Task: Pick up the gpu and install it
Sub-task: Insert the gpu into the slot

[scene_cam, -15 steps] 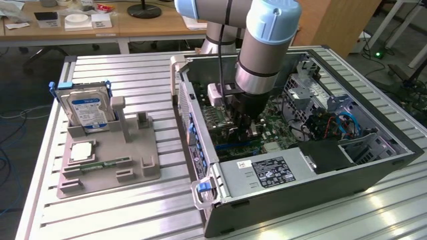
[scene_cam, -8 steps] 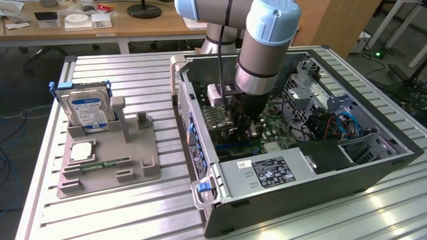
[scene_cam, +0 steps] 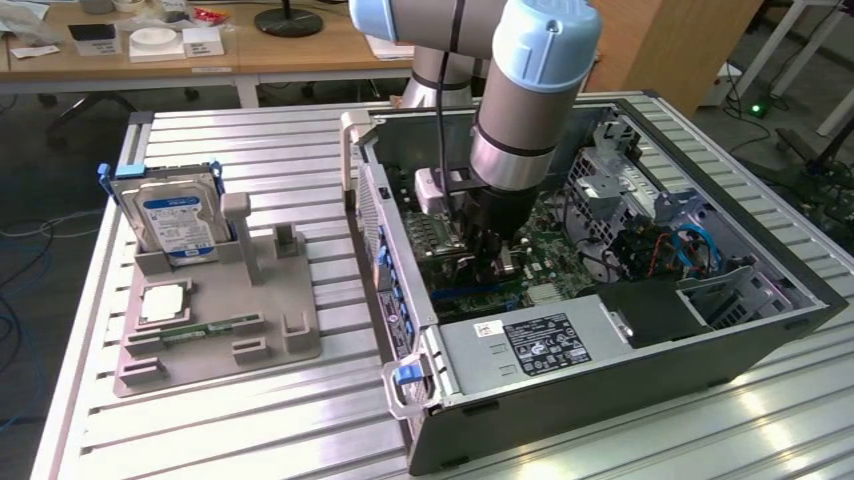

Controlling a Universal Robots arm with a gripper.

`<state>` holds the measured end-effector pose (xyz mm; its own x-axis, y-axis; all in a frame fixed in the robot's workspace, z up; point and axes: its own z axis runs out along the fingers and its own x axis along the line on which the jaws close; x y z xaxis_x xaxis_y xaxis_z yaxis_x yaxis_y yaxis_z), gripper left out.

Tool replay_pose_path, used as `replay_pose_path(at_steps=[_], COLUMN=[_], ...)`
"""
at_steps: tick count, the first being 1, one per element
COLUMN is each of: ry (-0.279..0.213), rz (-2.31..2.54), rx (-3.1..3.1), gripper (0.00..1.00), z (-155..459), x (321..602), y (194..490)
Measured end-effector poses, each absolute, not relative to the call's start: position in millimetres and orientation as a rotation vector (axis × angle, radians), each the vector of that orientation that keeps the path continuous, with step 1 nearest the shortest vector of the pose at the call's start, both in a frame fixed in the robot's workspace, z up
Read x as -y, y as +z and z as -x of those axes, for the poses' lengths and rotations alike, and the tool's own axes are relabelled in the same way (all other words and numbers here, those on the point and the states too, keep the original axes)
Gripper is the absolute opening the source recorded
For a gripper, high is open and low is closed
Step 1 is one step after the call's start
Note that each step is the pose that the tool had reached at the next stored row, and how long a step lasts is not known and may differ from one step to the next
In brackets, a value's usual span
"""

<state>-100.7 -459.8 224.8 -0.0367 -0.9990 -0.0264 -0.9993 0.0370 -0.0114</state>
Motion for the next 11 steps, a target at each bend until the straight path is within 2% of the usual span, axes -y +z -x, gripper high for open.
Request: replay_pose_path(at_steps=[11], ry=[0.016], rz=[2.161], rx=[-2.243], gripper=[0.28], z=[100.8], x=[459.9], y=[228.5])
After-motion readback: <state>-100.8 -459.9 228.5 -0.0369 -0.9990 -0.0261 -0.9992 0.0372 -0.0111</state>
